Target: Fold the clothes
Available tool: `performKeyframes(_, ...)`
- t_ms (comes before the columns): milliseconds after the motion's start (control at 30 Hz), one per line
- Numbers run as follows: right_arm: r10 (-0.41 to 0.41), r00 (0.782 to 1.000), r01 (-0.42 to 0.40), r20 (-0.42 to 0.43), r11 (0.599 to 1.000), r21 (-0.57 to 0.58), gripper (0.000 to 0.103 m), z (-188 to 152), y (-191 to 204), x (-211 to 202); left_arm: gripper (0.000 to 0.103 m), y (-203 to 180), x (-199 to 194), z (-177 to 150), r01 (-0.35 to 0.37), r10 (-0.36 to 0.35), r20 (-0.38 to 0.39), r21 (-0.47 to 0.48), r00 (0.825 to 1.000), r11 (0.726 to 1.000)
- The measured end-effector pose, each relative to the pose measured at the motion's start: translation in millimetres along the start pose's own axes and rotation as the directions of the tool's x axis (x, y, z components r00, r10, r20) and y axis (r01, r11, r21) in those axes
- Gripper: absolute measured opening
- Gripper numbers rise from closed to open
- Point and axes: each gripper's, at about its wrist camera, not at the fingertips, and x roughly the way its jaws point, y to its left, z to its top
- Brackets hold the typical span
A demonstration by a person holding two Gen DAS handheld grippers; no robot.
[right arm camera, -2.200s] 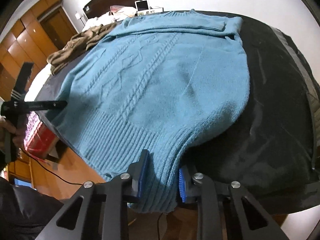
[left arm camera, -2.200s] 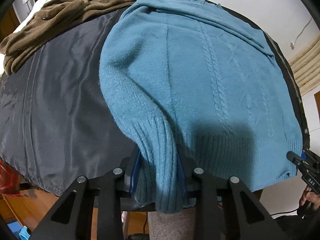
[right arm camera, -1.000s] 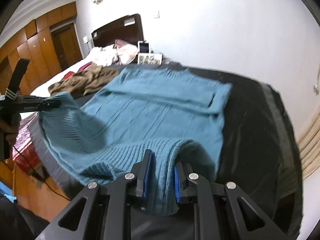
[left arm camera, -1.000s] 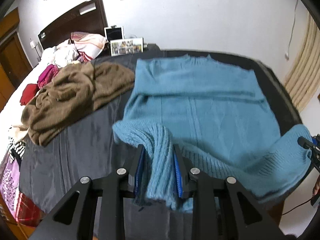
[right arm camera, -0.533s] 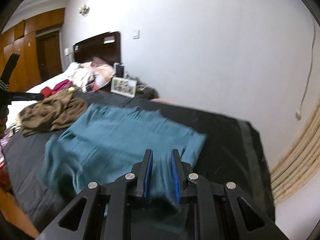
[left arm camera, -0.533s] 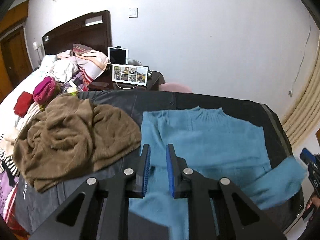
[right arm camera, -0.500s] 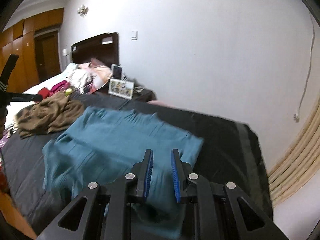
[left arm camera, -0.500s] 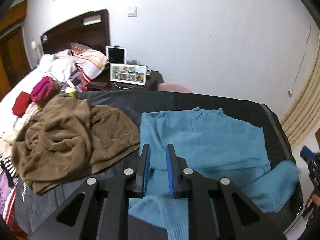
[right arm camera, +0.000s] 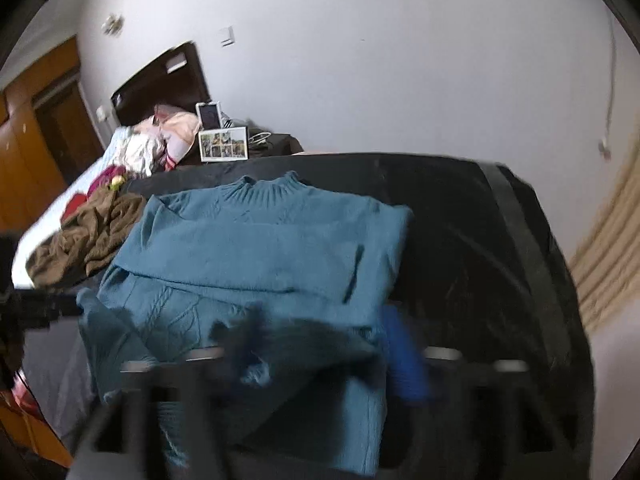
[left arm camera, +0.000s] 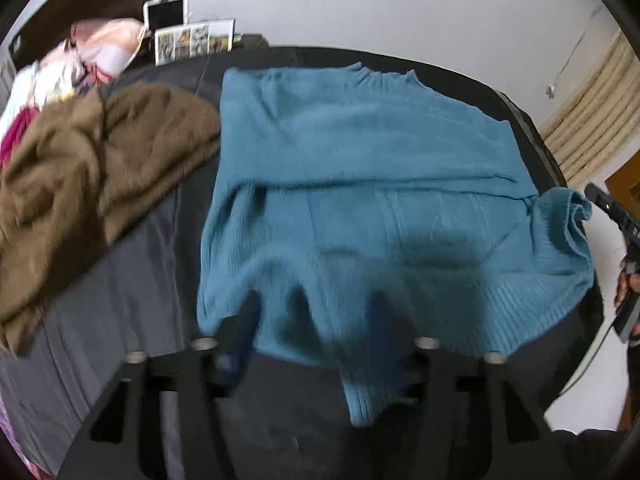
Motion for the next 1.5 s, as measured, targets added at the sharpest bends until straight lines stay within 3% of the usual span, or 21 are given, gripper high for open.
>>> performKeyframes(33,0.003,1.000,-0.004,0.003,1.000,0.008,0.080,-4,-3,-3,0.081,5,-2,-6,0.018,-0.018,0.000,-0.027,1.000,0.999)
performKeyframes(200,0.078,0.996,-0.076,-0.039,0.996,0.055,0.080,-17,-16,-6,0.081,17,-7,-20,0.122,-0.124,-0.003,-0.134,0.992,0.983)
performKeyframes(333,0.133,0.989,-0.124,-0.060,0.982,0.143,0.080,-13,-19,1,0.082,15,0,-22,0.156,-0.162,-0.017,-0.183,0.987,0.971)
performKeyframes(467,0.139,0.986,-0.118,-0.093,0.971,0.210,0.080,3,-12,15,0.082,8,14,-20,0.160,-0.172,-0.046,-0.203,0.984,0.966)
performKeyframes(600,0.098,0.991,-0.079,-0.091,0.979,0.189,0.080,23,1,33,0.082,2,25,-20,0.186,-0.203,-0.056,-0.226,0.978,0.956)
performKeyframes(733,0.092,0.980,-0.073,-0.174,0.991,0.111,0.080,26,16,65,0.082,-5,37,-20,0.212,-0.235,-0.073,-0.239,0.969,0.948)
performKeyframes(900,0.072,0.952,-0.068,-0.297,0.997,0.026,0.080,-8,27,74,0.081,-8,44,-23,0.240,-0.268,-0.081,-0.250,0.960,0.938)
performKeyframes(1133,0.069,0.917,-0.062,-0.393,0.998,0.031,0.080,-69,20,54,0.081,-6,46,-23,0.273,-0.302,-0.082,-0.255,0.950,0.928)
performKeyframes(1267,0.127,0.913,-0.093,-0.387,0.990,0.104,0.080,-85,13,43,0.081,-8,48,-22,0.273,-0.303,-0.092,-0.246,0.949,0.930)
performKeyframes(1367,0.213,0.920,-0.150,-0.329,0.967,0.206,0.080,-74,3,32,0.081,-8,49,-20,0.272,-0.303,-0.099,-0.241,0.948,0.932)
performKeyframes(1500,0.371,0.894,-0.264,-0.250,0.889,0.375,0.080,-56,-11,35,0.081,-10,51,-19,0.279,-0.310,-0.105,-0.232,0.945,0.932)
